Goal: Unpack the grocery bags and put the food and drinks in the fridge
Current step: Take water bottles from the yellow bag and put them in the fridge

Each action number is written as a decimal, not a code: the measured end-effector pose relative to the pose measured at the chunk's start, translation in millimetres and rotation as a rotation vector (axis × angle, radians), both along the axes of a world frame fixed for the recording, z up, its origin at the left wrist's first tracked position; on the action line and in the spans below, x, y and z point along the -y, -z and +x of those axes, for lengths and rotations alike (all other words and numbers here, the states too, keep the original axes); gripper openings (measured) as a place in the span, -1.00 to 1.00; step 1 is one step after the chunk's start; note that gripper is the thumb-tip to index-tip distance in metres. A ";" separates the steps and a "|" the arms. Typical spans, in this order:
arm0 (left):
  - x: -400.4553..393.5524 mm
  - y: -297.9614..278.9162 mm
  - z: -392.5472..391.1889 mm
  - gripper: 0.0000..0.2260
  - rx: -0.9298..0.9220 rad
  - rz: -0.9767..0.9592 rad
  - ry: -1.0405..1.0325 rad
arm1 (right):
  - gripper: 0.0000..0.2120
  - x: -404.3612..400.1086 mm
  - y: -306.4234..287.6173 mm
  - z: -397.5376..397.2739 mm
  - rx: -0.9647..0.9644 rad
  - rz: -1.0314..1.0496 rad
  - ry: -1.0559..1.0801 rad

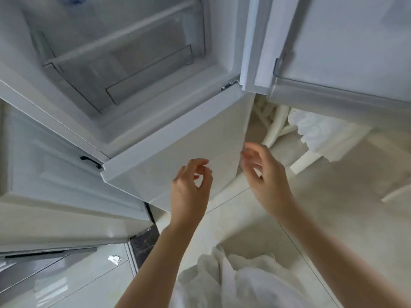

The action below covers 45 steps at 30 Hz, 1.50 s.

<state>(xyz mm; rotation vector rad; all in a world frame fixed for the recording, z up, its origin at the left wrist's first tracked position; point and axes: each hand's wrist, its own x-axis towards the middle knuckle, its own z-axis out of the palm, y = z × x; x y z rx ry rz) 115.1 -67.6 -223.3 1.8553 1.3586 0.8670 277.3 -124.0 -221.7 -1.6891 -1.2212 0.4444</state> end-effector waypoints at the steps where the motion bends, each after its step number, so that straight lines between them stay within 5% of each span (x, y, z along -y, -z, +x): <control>1: 11.5 4.7 3.7 -0.86 -0.021 -0.018 0.036 | -0.72 18.0 4.4 5.6 -0.017 -0.026 0.033; 16: 226.5 44.4 193.1 -0.89 -0.180 -0.183 0.456 | -0.73 312.4 42.7 145.8 -0.028 -0.334 0.360; 24: 300.6 48.2 300.2 -0.88 -0.202 -0.164 0.668 | -0.75 384.3 45.9 232.3 -0.022 -0.324 0.477; 38: 239.6 68.3 487.2 -0.86 -0.431 -0.223 0.802 | -0.76 319.3 57.8 419.0 -0.074 -0.322 0.562; 45: 173.1 54.0 589.0 -0.86 -0.402 -0.193 0.753 | -0.76 255.5 50.4 524.7 -0.022 -0.319 0.527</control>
